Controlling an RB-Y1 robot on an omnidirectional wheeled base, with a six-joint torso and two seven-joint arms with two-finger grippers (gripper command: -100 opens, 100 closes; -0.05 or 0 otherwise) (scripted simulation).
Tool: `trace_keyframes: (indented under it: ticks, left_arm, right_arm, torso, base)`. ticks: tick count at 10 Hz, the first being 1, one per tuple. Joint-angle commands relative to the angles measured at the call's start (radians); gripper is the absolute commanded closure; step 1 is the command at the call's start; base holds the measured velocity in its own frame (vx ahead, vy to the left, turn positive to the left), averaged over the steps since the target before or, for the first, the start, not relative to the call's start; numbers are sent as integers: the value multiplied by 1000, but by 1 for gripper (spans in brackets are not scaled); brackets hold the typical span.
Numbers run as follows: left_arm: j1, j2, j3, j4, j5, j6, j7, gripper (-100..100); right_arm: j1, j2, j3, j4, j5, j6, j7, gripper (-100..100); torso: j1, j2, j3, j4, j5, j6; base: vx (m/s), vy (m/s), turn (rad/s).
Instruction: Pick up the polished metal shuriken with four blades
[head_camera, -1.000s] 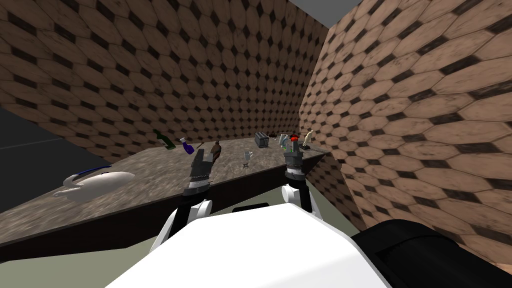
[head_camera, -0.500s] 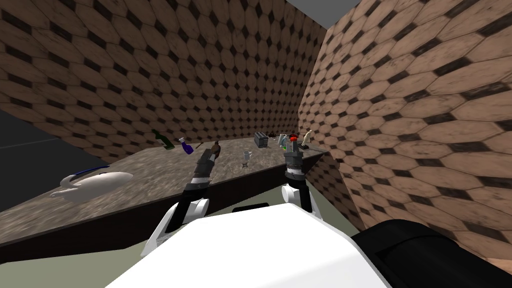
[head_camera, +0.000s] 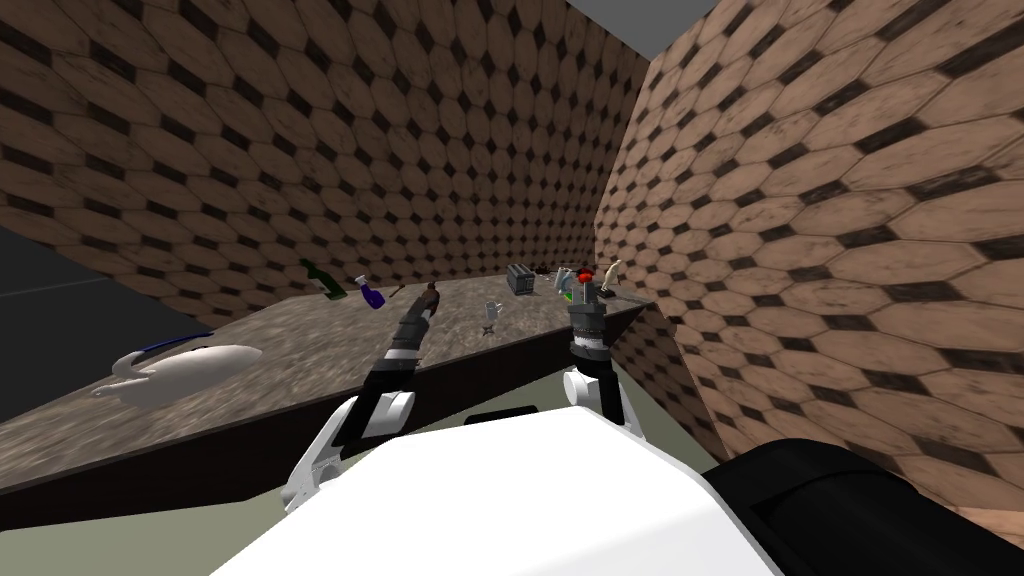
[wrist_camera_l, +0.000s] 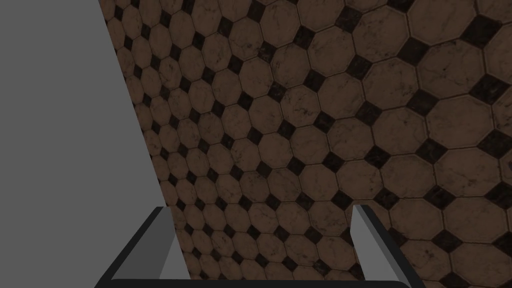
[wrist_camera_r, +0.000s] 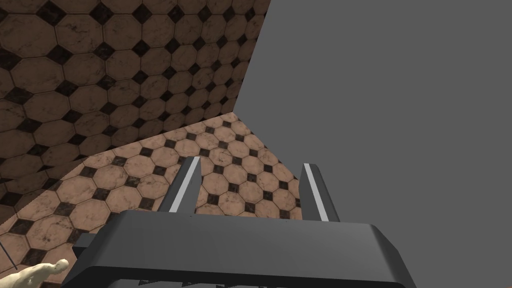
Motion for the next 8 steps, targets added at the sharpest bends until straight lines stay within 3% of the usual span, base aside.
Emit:
trace_keyframes:
  ticks: [1,8]
  left_arm:
    - [-6,8,1,-1,4,43,-11,-100]
    - [-92,84,36,51,54,241,-83,-100]
  right_arm:
    - [0,0,0,0,0,0,0,0]
    - [0,0,0,0,0,0,0,0]
  torso:
    - [0,0,0,0,0,0]
    - [-1,0,0,0,0,0]
  base:
    - [-6,-14,-11]
    - [-6,-22,-23]
